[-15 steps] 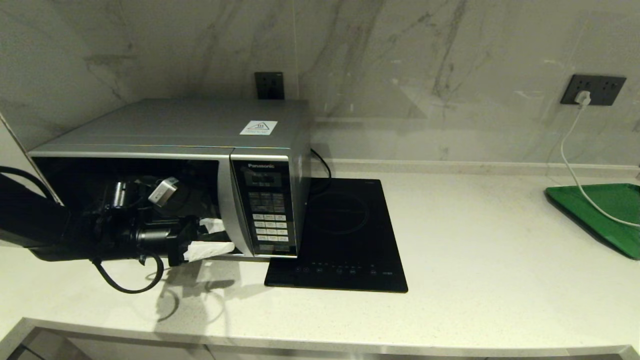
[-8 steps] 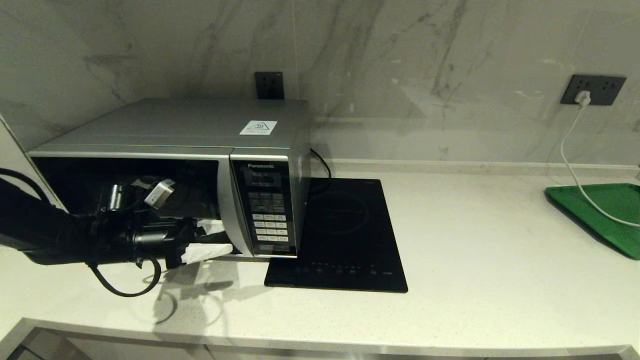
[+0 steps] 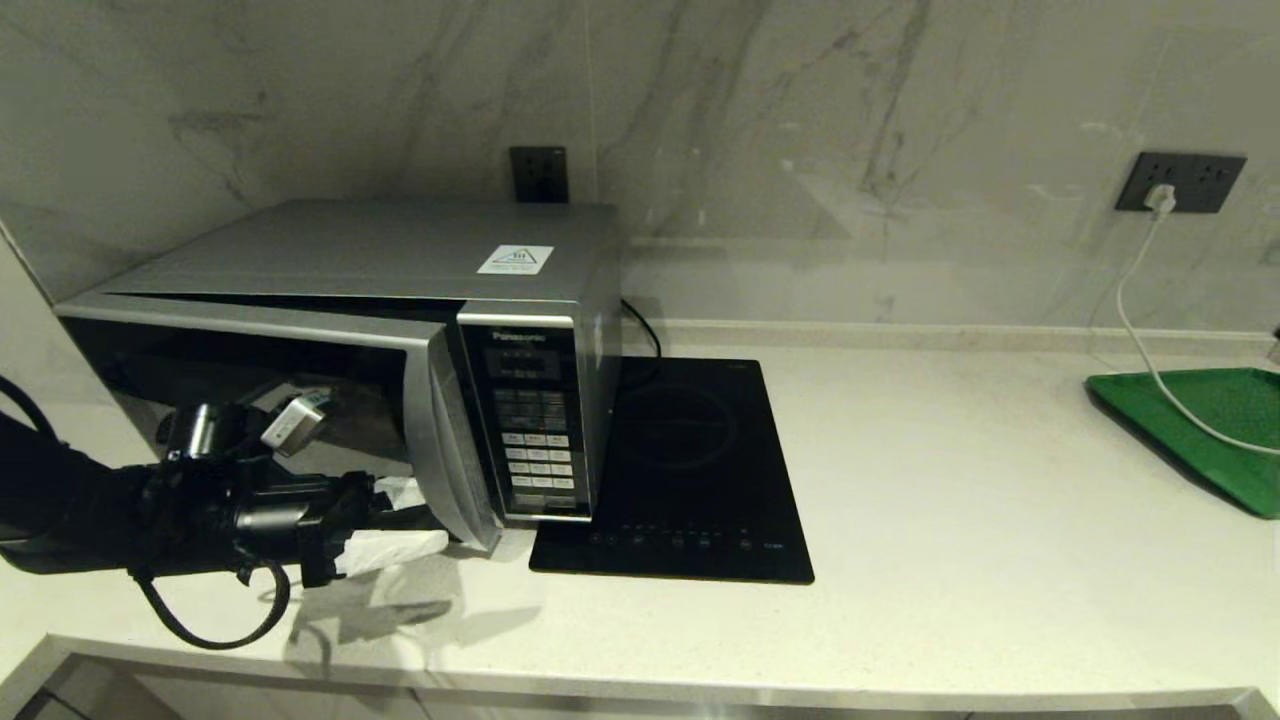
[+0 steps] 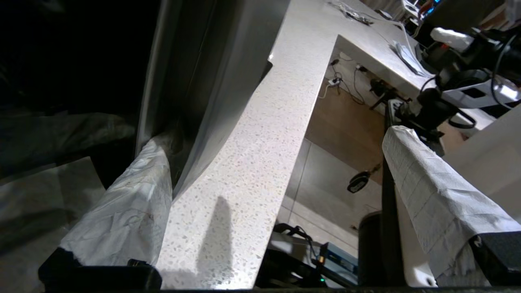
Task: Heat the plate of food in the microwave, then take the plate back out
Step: Open the microwave oven
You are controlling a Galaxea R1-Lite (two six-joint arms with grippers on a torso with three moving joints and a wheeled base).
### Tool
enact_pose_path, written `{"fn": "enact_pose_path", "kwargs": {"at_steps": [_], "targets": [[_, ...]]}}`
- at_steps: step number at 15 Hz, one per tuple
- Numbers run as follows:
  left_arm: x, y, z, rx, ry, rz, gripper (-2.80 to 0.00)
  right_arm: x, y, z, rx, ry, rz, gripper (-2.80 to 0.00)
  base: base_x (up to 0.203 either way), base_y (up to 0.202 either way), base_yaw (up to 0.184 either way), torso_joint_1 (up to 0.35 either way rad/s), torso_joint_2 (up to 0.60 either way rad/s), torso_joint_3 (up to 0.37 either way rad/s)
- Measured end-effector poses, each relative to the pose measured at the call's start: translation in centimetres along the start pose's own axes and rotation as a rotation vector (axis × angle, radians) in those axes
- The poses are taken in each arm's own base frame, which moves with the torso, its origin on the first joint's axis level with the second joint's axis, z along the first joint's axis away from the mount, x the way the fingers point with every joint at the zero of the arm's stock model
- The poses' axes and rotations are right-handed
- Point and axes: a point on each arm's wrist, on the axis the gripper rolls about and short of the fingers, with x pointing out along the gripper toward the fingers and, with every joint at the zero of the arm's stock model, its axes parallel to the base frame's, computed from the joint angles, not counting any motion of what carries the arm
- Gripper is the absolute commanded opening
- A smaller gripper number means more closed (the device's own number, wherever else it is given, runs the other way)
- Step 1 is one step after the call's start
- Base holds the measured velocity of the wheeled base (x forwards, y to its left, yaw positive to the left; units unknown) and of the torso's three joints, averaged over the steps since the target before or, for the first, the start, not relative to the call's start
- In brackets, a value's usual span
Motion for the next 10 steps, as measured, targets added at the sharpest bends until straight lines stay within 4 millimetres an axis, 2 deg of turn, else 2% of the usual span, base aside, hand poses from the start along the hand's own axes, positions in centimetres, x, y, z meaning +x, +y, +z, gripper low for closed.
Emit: {"fn": "enact_pose_path", "kwargs": {"at_steps": [5,10], "targets": [[-0.4,-0.5,-0.1,0.001,-0.004,0.008,0.0,0.0,0.0,0.0,0.0,0.0,0.0,-2.8,0.0,0.0,0.0,0.0,0.0,0.0],[-4.3,-2.9,-0.8,0.002,-0.047,0.13,0.0,0.0,0.0,0.0,0.0,0.001,0.001,-2.8,0.0,0.0,0.0,0.0,0.0,0.0]]}}
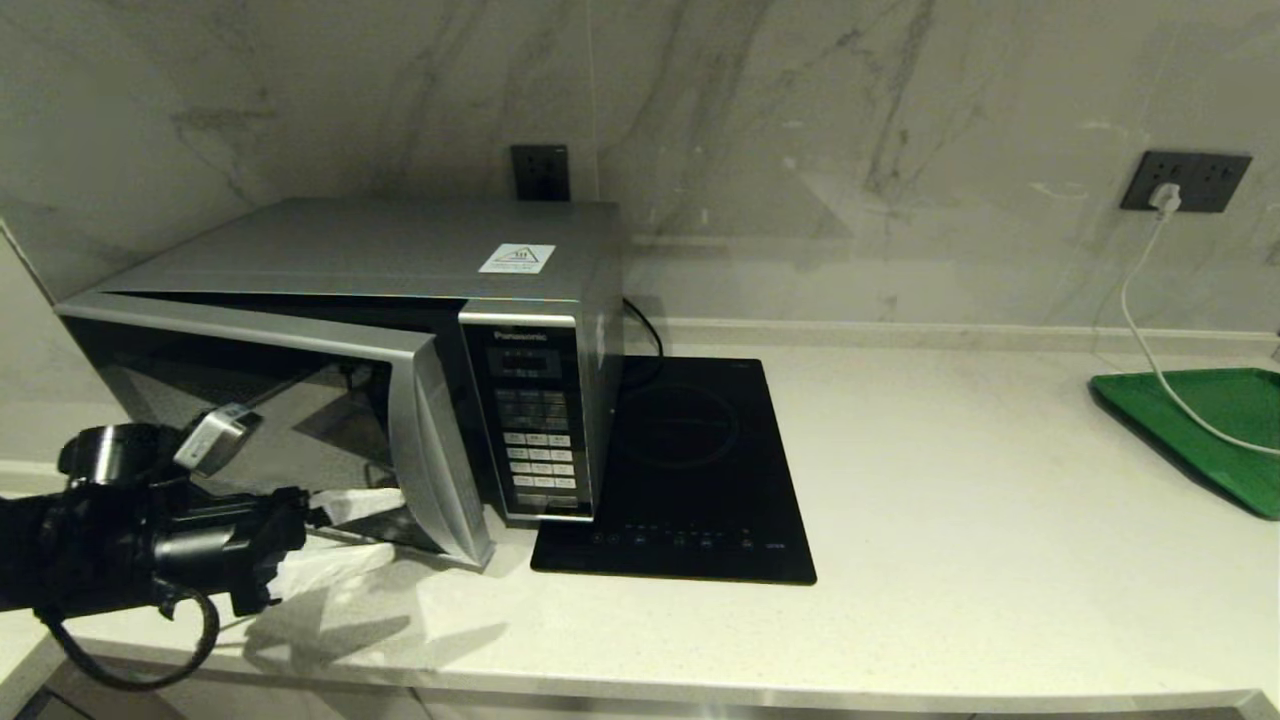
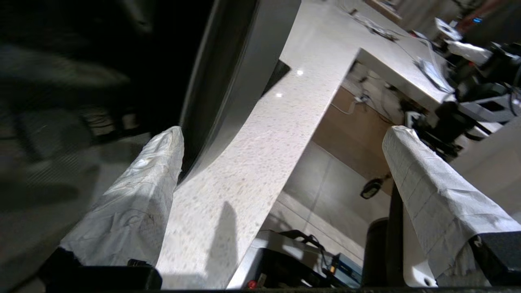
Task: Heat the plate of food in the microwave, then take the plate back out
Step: Open the microwave oven
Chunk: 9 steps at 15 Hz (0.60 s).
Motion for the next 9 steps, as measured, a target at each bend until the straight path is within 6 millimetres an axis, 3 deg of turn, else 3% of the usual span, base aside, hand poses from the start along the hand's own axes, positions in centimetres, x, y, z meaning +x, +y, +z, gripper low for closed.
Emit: {"fn": "enact_pose_path", "kwargs": {"at_steps": [6,9], "targets": [[-7.4,-3.4,0.2,0.031,-0.085,0.293,0.0,0.0,0.0,0.0,0.0,0.0,-0.002,-2.8,0.0,0.0,0.0,0.0,0.0,0.0],[-9.1,-6.2,1.4,0.042,-0.049,0.494,0.0,0.0,0.0,0.0,0.0,0.0,-0.001,-2.8,0.0,0.0,0.0,0.0,0.0,0.0]]}}
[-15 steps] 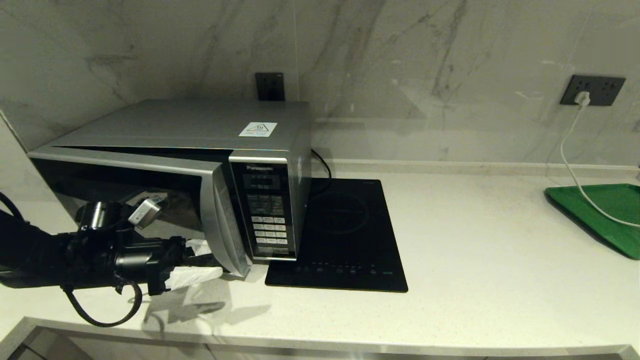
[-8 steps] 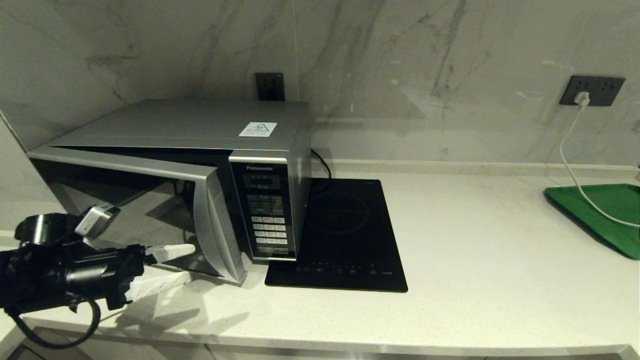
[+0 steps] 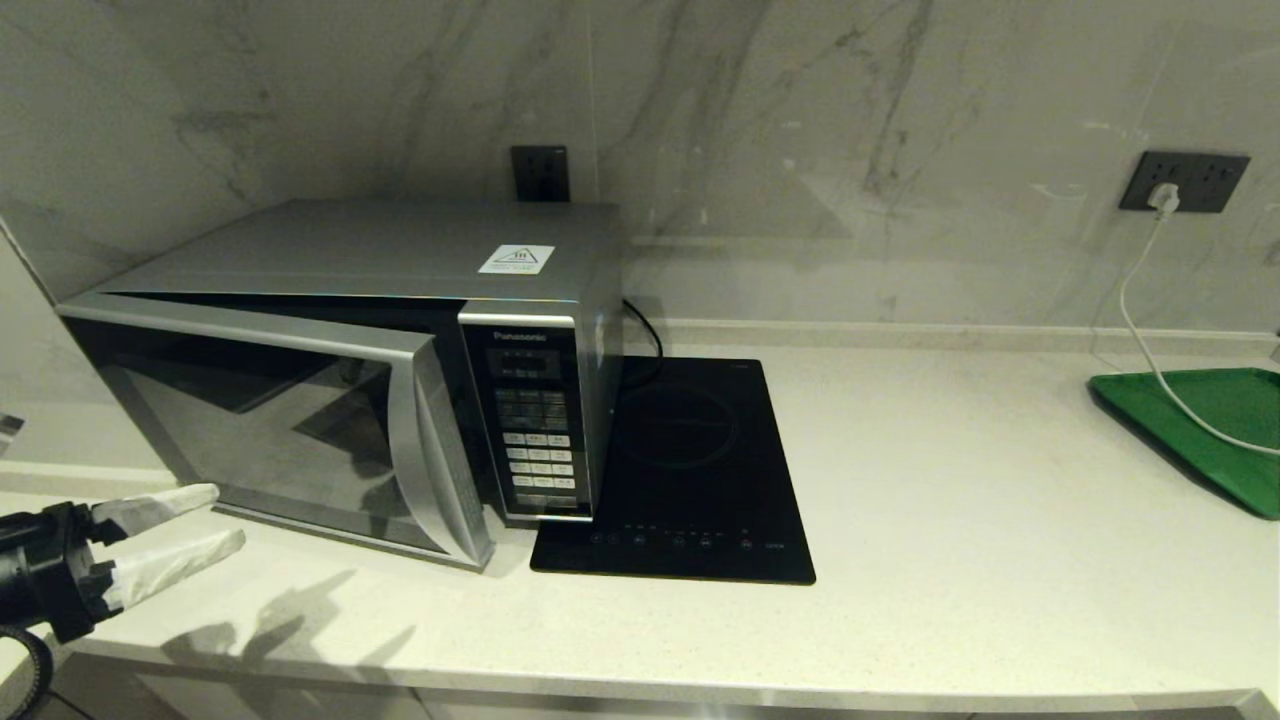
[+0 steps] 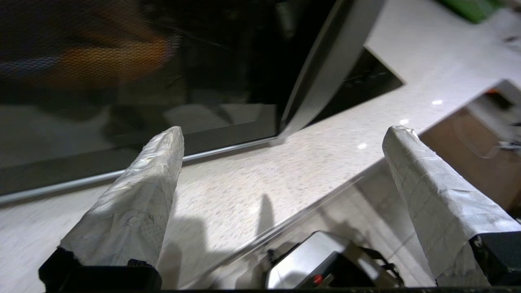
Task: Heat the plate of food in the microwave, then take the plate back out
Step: Open the microwave oven
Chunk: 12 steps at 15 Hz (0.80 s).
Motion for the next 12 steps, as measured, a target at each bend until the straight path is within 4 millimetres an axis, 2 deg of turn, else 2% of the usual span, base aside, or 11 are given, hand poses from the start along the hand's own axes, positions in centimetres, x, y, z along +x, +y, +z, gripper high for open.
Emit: {"fn": "enact_pose_path", "kwargs": {"at_steps": [2,4,6,10,11,12], "targets": [[-0.6,-1.4,3.1,-0.012,0.024,0.096,0.0,0.0,0.0,0.0,0.0,0.0,0.0,-2.8,0.0,0.0,0.0,0.0,0.0,0.0],[-0.4,-3.5,7.6,-0.03,0.024,0.133,0.0,0.0,0.0,0.0,0.0,0.0,0.0,-2.8,0.0,0.0,0.0,0.0,0.0,0.0],[1.0,-6.8,12.0,-0.044,0.031,0.138,0.0,0.0,0.0,0.0,0.0,0.0,0.0,-2.8,0.0,0.0,0.0,0.0,0.0,0.0],[5.2,-12.8,17.6,-0.012,0.002,0.28,0.0,0.0,0.0,0.0,0.0,0.0,0.0,-2.8,0.0,0.0,0.0,0.0,0.0,0.0],[6.2,-13.7,18.5,-0.015,-0.019,0.339,-2.8,0.0,0.0,0.0,0.0,0.0,-0.001,-2.8,0.0,0.0,0.0,0.0,0.0,0.0],[7.1,-14.1,19.0,-0.021,-0.031,0.397,-2.8,0.0,0.0,0.0,0.0,0.0,-0.001,-2.8,0.0,0.0,0.0,0.0,0.0,0.0]]}}
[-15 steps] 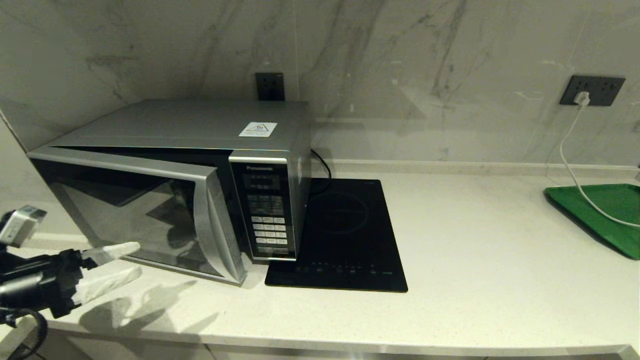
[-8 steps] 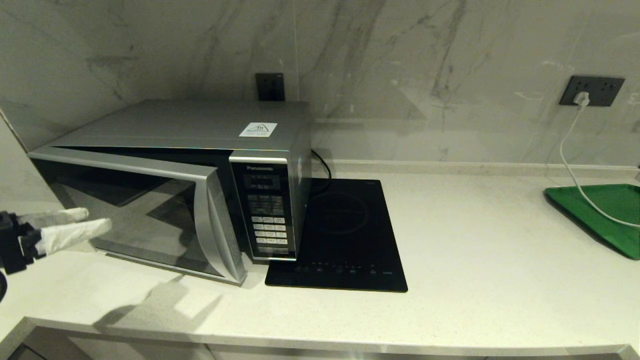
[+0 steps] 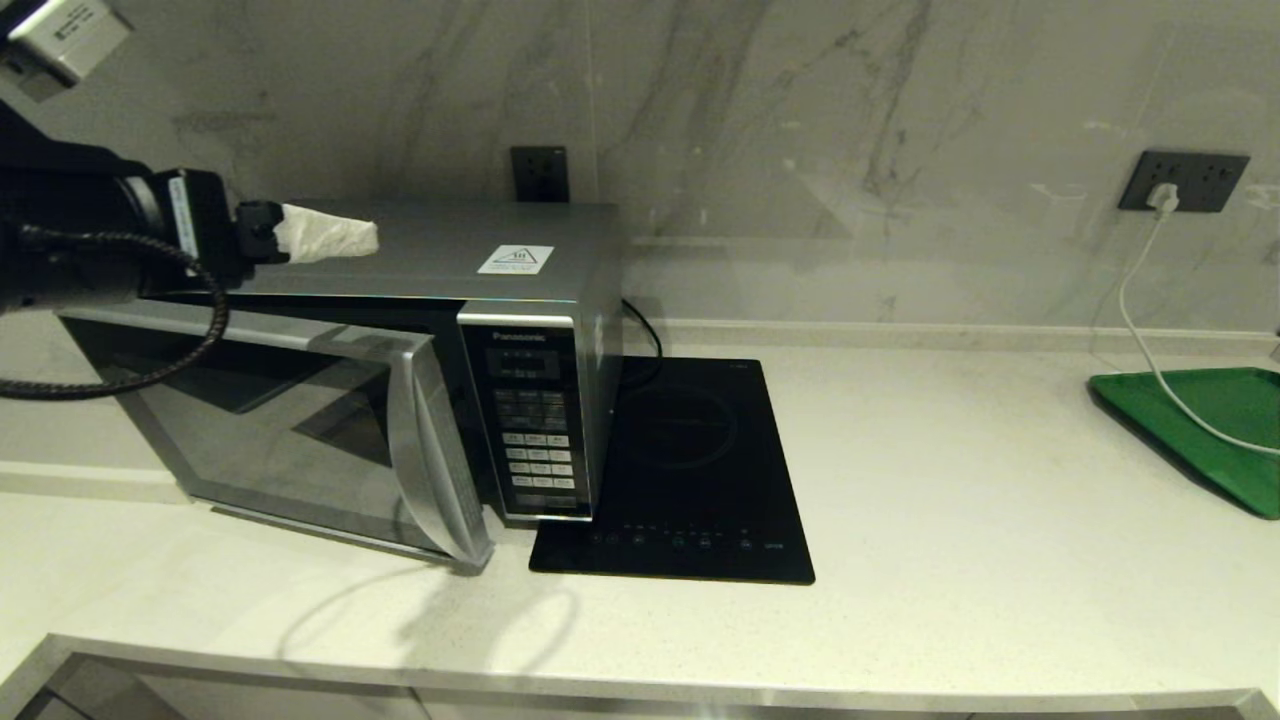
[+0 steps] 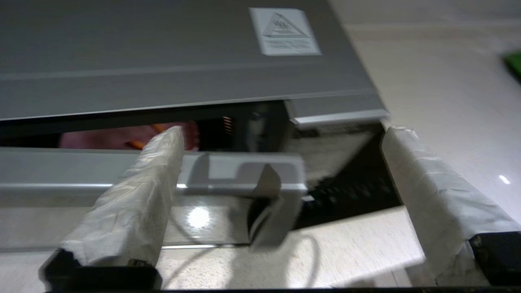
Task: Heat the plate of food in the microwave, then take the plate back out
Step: Open the microwave oven
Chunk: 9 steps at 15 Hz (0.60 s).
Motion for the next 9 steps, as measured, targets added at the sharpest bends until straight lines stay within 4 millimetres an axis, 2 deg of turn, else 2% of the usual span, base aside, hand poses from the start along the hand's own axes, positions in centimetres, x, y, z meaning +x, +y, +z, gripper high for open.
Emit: {"fn": "enact_pose_path", "kwargs": {"at_steps": [3,9], "targets": [[2.0,-0.3,0.5,0.002,-0.009,0.174,-2.8,0.0,0.0,0.0,0.0,0.0,0.001,-2.8,0.0,0.0,0.0,0.0,0.0,0.0],[4.0,-0.5,0.1,0.005,0.026,0.174,-2.8,0.0,0.0,0.0,0.0,0.001,0.001,-2.8,0.0,0.0,0.0,0.0,0.0,0.0]]}}
